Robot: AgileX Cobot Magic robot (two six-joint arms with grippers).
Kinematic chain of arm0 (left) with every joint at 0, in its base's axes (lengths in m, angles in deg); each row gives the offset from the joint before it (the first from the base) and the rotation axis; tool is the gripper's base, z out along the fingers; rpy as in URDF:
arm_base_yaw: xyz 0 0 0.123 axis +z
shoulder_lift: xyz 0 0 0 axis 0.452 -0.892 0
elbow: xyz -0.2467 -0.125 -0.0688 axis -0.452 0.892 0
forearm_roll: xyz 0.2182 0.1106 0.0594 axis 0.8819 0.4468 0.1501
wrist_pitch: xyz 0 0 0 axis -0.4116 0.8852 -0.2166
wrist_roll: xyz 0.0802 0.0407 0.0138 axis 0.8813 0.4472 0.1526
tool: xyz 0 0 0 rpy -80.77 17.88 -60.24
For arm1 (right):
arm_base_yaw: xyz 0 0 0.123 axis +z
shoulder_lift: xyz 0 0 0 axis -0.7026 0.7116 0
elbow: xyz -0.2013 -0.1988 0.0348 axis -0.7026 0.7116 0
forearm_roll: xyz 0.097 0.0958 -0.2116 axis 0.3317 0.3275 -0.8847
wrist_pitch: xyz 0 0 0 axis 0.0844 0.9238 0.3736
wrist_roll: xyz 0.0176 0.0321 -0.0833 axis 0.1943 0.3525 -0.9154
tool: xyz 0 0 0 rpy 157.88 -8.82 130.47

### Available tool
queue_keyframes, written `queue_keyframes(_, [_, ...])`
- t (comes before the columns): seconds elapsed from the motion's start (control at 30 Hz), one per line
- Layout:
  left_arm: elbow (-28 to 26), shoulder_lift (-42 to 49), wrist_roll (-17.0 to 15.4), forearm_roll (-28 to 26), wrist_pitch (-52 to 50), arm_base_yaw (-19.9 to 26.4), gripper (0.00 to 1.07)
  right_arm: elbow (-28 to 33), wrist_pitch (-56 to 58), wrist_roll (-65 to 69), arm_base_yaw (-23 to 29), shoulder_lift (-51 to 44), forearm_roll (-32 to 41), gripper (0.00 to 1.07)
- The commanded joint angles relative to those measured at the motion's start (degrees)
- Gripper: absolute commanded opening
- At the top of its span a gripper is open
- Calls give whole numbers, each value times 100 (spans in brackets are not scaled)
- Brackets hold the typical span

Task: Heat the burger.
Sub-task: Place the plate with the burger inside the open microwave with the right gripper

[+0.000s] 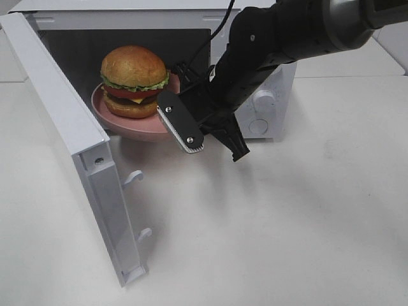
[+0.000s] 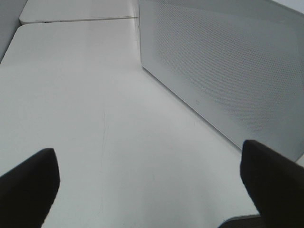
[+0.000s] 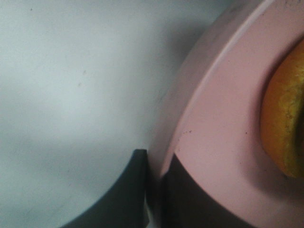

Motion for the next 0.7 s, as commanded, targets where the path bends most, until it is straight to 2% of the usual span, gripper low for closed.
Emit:
queue_keyframes(0.03, [11, 103, -6, -6, -80, -23, 96, -241, -264, 218, 0, 40, -23, 0])
queue_keyframes(0.33, [11, 103, -6, -6, -80, -23, 96, -814, 57, 642, 6, 355, -309, 0])
queue_keyframes(0.5, [11, 103, -6, -6, -80, -23, 96, -1226, 206, 1037, 69, 625, -785, 0])
queue_keyframes(0.7, [11, 103, -6, -6, -80, -23, 96, -1558, 367, 1146, 74, 859, -837, 0])
